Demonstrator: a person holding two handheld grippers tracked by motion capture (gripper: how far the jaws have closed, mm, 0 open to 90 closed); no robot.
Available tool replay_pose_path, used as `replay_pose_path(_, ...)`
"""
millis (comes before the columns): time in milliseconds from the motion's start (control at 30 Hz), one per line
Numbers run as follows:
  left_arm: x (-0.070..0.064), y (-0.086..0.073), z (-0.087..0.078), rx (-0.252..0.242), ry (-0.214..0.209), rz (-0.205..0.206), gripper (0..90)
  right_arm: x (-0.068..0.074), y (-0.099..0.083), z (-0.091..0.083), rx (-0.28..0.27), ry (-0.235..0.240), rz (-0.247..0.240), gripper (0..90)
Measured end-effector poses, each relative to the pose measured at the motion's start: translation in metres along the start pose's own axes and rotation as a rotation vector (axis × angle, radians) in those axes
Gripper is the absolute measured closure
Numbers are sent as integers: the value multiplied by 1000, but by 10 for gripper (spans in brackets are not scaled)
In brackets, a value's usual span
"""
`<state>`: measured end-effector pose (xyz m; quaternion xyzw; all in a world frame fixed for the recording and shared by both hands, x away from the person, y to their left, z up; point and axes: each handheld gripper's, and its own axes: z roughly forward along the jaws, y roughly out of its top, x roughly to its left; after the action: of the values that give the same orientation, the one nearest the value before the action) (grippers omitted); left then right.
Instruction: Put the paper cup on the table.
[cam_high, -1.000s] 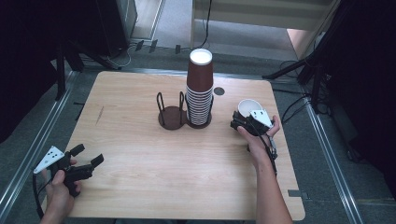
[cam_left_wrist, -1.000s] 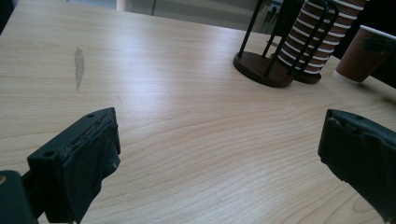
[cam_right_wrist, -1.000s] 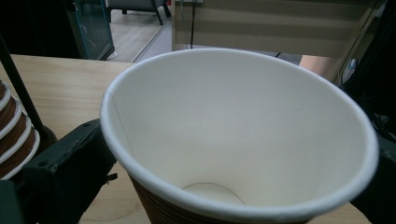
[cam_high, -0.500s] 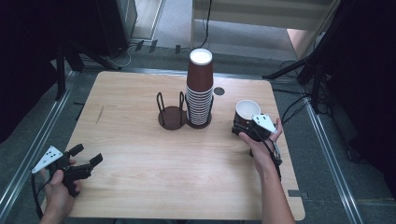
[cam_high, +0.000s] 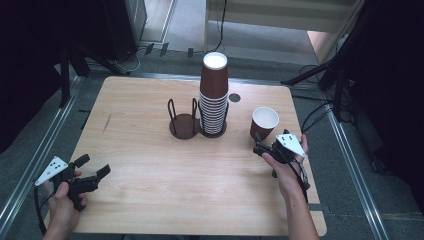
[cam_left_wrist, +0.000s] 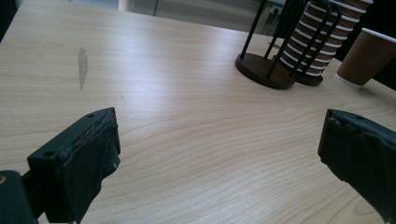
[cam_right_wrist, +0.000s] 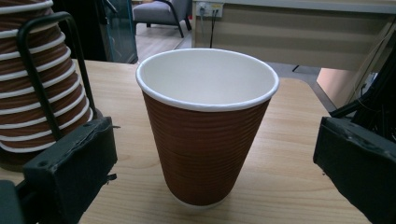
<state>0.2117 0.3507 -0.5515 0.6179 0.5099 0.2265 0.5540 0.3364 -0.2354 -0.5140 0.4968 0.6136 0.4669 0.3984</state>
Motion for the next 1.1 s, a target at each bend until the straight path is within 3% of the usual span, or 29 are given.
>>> replay_pose_path(167, 0, 0, 0, 2, 1, 1, 0, -3, 2, -13, -19, 0, 26, 0)
replay_pose_path(500, -1, 0, 0, 0, 5, 2, 0, -8, 6, -41, -45, -3, 20, 0)
replay_pose_path(1100, -2, 0, 1, 3, 9, 9, 0, -27, -9, -82, -63, -50, 8, 0)
